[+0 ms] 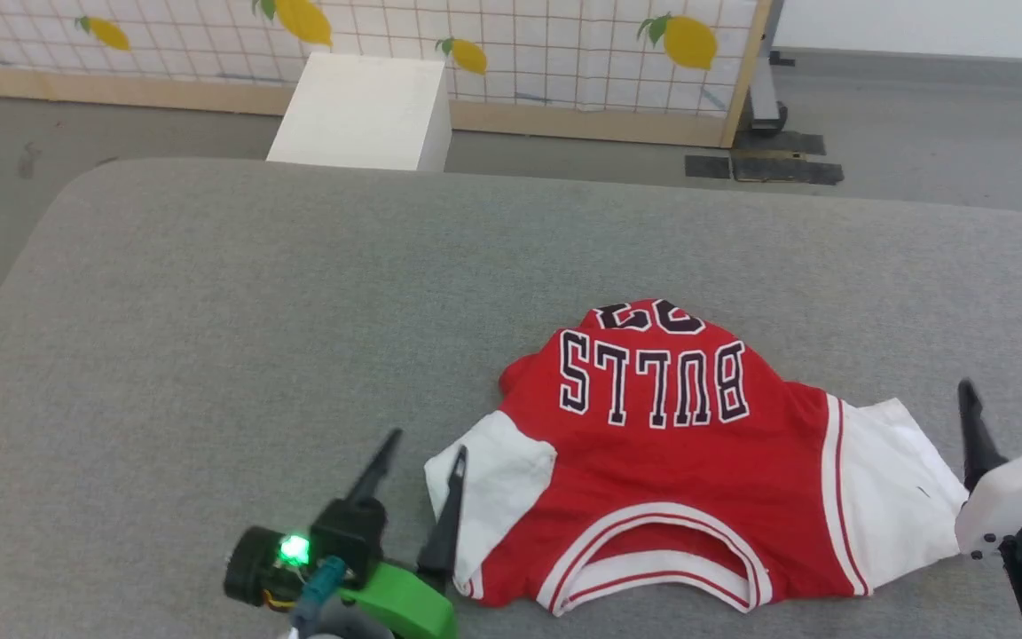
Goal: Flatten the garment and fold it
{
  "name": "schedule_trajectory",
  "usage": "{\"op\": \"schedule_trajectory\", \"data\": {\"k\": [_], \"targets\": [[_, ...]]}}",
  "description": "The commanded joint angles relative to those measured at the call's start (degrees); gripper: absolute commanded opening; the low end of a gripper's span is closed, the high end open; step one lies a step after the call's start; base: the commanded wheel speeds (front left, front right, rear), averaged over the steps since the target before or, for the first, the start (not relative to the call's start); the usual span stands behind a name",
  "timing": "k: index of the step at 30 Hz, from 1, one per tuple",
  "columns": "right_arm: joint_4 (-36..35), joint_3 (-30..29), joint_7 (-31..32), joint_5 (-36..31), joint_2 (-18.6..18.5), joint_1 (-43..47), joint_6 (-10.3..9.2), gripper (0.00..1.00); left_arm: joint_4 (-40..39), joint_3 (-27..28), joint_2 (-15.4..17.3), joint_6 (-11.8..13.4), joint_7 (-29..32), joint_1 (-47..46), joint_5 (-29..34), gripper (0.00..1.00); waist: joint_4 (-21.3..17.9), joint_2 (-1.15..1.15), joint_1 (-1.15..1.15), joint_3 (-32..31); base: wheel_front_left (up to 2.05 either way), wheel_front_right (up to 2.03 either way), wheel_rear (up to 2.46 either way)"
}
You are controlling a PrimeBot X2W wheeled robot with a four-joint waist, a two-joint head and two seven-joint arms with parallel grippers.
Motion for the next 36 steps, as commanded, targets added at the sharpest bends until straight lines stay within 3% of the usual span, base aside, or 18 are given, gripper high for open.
{"op": "schedule_trajectory", "data": {"k": [1, 6, 10, 14, 22, 31, 32, 33, 36], "targets": [[-1.84, 0.1, -3.66, 1.03, 0.75, 1.86, -0.1, 1.0, 1.19, -0.79, -0.24, -0.61, -0.11, 0.02, 0.65, 1.0, -1.11, 0.0, 0.0, -0.37, 0.0, 0.0, 0.0], [-7.14, -1.14, -13.97, 3.7, 3.98, 6.41, -0.1, 1.0, 3.65, -4.43, -0.32, -1.67, 8.82, -2.77, 1.22, 1.0, -3.16, 0.0, 0.0, 0.0, 0.0, 0.0, 0.0], [-7.93, -1.15, -16.79, 5.14, 5.53, 8.89, -0.1, 1.0, 4.0, -6.85, -0.44, -2.1, 19.37, -4.9, 0.95, 1.0, -5.01, 0.0, 0.0, 0.51, 0.0, 0.0, 0.0], [-6.74, 0.13, -17.17, 5.4, 6.0, 10.0, -0.1, 1.0, 3.86, -8.48, -0.42, -2.06, 26.02, -7.06, 1.48, 1.0, -6.85, 0.0, 0.0, 1.09, 0.0, 0.0, 0.0], [-3.76, 0.8, -18.4, 6.31, 6.13, 9.15, -0.1, 1.0, 8.01, -8.19, 0.06, 0.81, 32.05, -10.47, 3.1, 1.0, -9.52, 0.0, 0.0, 2.82, 0.0, 0.0, 0.0], [0.18, 1.57, -19.47, 6.04, 6.14, 9.03, -0.1, 1.0, 12.19, -7.24, 0.31, 2.31, 32.54, -12.49, 2.38, 1.0, -10.17, 0.0, 0.0, 3.66, 0.0, 0.0, 0.0], [0.62, 1.72, -19.63, 5.95, 6.14, 9.03, -0.1, 1.0, 12.37, -7.17, 0.27, 2.09, 32.49, -12.49, 1.85, 0.46, -10.03, 0.0, 0.0, 3.55, 0.0, 0.0, 0.0], [0.97, 1.79, -19.74, 5.87, 6.14, 9.03, -0.1, 1.0, 12.42, -7.23, 0.23, 1.9, 32.43, -12.5, 1.54, 0.0, -9.85, 0.0, 0.0, 3.38, 0.0, 0.0, 0.0], [2.05, 2.04, -20.1, 5.61, 6.14, 9.07, -0.1, 1.0, 11.86, -7.41, 0.11, 1.37, 31.39, -12.38, 0.43, 0.0, -9.09, 0.0, 0.0, 2.56, 0.0, 0.0, 0.0]]}}
